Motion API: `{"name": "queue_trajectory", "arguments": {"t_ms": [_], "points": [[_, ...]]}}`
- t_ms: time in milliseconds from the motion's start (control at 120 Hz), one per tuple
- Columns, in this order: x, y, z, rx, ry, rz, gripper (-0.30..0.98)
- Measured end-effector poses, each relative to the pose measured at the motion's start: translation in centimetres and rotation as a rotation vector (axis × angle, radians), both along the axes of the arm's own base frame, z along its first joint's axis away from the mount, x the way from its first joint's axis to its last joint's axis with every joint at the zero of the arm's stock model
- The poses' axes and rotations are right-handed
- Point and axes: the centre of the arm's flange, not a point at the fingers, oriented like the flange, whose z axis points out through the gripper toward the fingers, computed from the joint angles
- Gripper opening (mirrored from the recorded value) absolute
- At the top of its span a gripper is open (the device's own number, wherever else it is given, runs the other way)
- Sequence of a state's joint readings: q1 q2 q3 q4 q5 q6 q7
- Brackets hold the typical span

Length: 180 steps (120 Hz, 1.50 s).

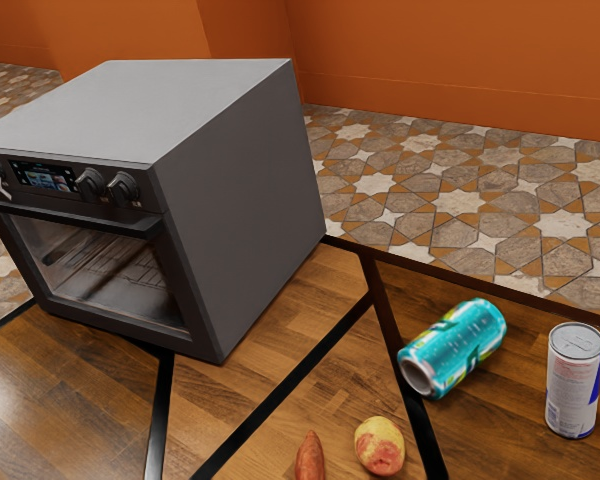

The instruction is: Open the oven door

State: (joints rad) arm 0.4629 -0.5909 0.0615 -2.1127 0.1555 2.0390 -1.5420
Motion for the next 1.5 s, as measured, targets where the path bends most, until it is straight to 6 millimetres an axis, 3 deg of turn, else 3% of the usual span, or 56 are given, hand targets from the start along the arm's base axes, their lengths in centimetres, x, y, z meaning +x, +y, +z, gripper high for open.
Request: {"name": "queue_trajectory", "arguments": {"t_ms": [308,892,1300,1500], "points": [[2.1,0.6,-2.2,0.033,0.013,-0.063,0.69],[4.6,-0.4,-2.9,0.083,-0.006,-0.145,0.69],[4.9,-0.1,-3.1,0.092,-0.01,-0.147,0.69],[4.7,0.0,-4.5,0.08,0.006,-0.142,0.69]]}}
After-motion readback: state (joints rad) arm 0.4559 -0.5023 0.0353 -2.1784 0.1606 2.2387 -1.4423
